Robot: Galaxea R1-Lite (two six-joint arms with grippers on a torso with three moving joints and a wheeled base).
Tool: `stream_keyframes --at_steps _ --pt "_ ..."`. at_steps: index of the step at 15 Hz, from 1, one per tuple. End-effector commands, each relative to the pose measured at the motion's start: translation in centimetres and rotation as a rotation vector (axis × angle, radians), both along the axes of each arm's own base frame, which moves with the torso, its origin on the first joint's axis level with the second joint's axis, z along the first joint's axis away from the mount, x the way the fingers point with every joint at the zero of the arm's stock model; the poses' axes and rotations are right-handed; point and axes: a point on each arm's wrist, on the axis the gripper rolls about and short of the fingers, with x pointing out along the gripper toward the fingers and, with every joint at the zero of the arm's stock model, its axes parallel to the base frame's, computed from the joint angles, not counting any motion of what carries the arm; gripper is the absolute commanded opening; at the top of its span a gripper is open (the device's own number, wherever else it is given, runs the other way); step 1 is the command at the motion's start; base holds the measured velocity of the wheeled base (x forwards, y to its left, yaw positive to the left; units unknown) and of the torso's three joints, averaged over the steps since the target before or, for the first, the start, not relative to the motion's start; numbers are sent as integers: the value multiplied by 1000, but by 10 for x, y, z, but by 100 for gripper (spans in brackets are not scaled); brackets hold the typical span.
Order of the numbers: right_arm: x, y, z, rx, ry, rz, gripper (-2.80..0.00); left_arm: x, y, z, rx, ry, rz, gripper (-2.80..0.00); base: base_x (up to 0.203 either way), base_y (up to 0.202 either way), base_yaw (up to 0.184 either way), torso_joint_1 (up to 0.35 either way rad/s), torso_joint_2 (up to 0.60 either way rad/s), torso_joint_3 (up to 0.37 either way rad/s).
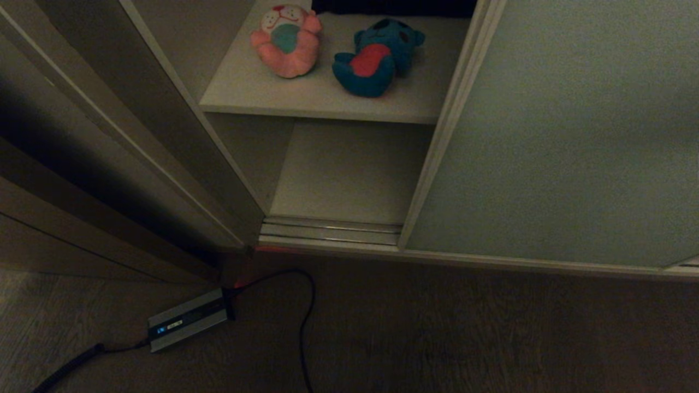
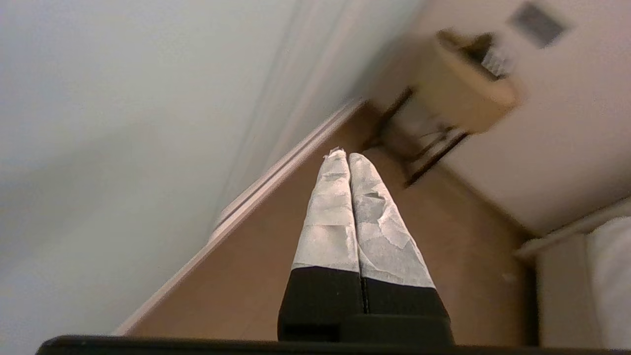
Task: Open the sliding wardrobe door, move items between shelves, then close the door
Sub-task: Close the door
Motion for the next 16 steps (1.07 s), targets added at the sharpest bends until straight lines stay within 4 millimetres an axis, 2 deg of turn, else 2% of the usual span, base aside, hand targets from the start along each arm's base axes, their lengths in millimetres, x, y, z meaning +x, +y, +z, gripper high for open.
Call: stream_keyframes --at_steps 1,3,5,7,9,11,14,16 --pt "10 -90 -11 93 27 -73 -280 0 0 0 0 1 2 -280 0 0 0 0 0 0" --pt "13 -140 -16 109 32 -61 -280 0 0 0 0 1 0 -280 0 0 0 0 0 0" --pt "6 -177 -13 96 33 -18 -280 0 0 0 0 1 0 -280 0 0 0 0 0 0" --pt "-1 -206 -18 101 31 -2 -280 0 0 0 0 1 0 -280 0 0 0 0 0 0" --pt "-1 -223 -28 110 29 22 -280 0 0 0 0 1 0 -280 0 0 0 0 0 0" --pt "2 -226 -37 154 29 115 -280 0 0 0 0 1 0 -280 0 0 0 0 0 0" --pt "3 -212 -35 204 -2 317 -280 0 0 0 0 1 0 -280 0 0 0 0 0 0" --pt "3 -203 -37 238 -11 349 -280 0 0 0 0 1 0 -280 0 0 0 0 0 0"
